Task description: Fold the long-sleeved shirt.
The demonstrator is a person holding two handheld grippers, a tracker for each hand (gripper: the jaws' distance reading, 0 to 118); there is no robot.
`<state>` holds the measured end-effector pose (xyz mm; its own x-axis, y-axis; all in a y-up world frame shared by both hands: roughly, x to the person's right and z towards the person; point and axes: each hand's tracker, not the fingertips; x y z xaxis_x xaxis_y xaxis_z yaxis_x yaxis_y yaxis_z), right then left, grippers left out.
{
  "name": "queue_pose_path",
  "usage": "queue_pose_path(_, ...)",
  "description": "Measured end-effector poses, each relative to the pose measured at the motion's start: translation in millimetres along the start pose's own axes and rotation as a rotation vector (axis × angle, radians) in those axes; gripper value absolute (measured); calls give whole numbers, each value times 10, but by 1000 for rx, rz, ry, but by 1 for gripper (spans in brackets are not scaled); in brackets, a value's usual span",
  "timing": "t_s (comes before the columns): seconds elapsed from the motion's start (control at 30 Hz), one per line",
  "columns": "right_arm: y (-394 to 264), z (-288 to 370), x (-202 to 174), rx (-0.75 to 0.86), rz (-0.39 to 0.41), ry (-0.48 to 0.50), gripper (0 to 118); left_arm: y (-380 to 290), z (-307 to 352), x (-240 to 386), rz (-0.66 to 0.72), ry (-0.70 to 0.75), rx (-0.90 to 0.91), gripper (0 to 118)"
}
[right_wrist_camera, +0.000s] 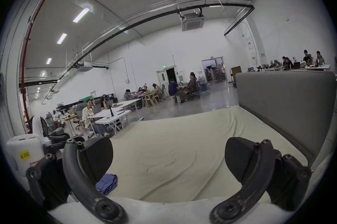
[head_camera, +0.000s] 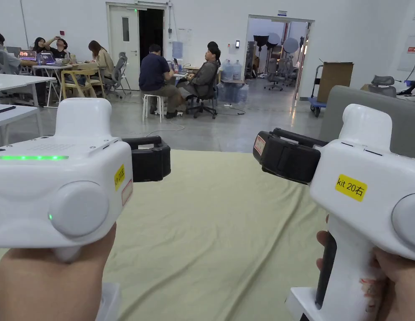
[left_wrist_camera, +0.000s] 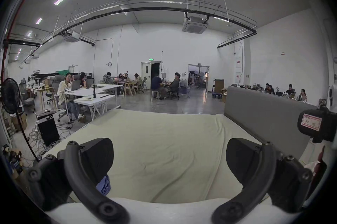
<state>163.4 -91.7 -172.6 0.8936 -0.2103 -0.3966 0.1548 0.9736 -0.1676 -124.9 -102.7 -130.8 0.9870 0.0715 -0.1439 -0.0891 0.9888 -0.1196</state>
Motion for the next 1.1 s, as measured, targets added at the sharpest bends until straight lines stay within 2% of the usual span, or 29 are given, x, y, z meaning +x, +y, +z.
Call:
queue_pose_path(0.37,3,-5,30,0,-3,-14,118,20,7,28,-1,-16,0,118)
queue_pose_path(0.8,-41,-21,-82,-10,53,-110,118,46,44,24,3,-27,8,118)
queue_pose_path(1.1,-45,-4,-78,-19,27,-68,118,25,60,48,4,-43,1,118)
